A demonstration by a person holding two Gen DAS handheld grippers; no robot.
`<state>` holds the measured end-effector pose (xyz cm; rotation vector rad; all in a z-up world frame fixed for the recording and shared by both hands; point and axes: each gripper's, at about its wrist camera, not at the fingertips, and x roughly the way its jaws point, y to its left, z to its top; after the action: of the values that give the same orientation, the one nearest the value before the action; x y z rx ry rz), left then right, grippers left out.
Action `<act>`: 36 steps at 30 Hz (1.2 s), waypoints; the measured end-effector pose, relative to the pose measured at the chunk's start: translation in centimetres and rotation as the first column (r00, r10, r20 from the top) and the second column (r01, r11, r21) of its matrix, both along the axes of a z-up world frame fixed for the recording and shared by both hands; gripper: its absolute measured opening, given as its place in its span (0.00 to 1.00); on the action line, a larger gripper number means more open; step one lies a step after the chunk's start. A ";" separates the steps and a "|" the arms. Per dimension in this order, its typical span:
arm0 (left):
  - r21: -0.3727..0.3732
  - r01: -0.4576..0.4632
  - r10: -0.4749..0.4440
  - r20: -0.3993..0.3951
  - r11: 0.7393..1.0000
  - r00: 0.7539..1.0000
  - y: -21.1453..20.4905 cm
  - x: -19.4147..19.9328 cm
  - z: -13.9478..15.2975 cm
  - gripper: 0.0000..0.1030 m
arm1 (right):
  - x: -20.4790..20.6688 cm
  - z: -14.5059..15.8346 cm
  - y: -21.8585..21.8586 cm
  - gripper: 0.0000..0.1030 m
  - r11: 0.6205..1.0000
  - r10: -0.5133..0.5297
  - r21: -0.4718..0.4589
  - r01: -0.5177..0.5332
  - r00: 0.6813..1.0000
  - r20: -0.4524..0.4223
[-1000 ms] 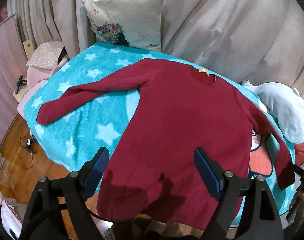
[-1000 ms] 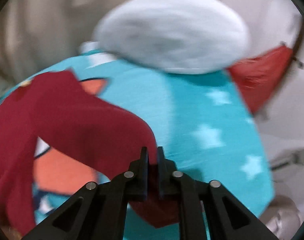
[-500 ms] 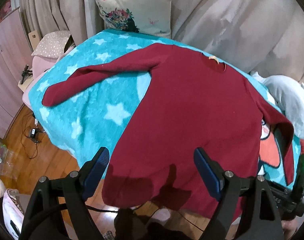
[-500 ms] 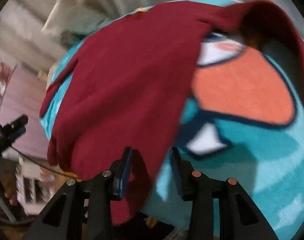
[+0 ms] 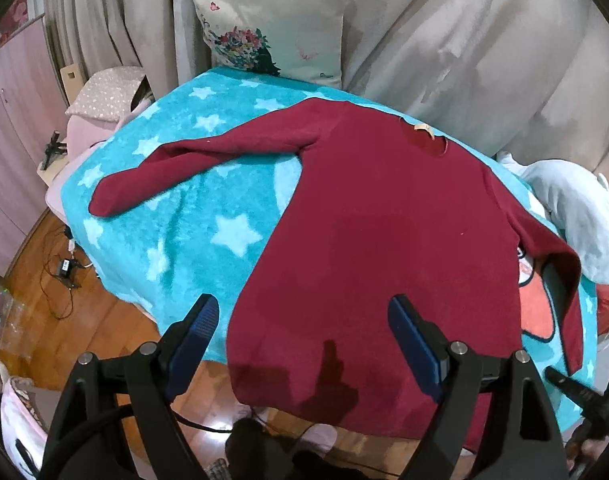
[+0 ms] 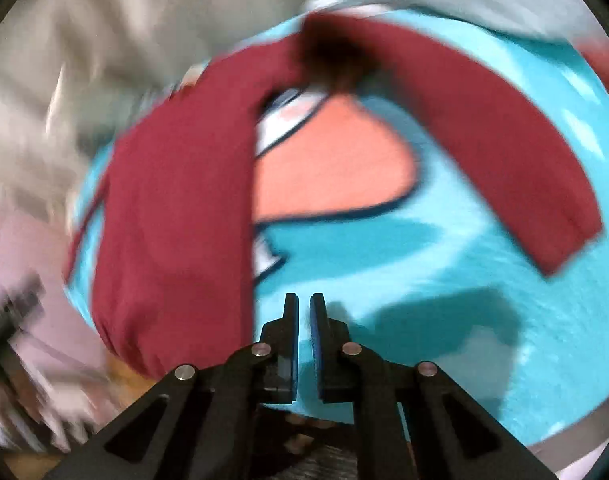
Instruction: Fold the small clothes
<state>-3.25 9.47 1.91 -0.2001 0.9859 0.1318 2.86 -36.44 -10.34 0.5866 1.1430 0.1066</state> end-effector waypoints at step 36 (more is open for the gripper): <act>0.007 0.096 -0.096 0.071 0.995 0.993 -4.3 2.2 2.5 0.83 | 0.2 -1.9 -13.1 0.08 0.891 -0.453 -0.021 0.454 0.891 0.037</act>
<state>-1.01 5.22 4.40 -0.1529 0.9224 0.0380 3.05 -49.56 -12.27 0.8101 0.9489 -0.3039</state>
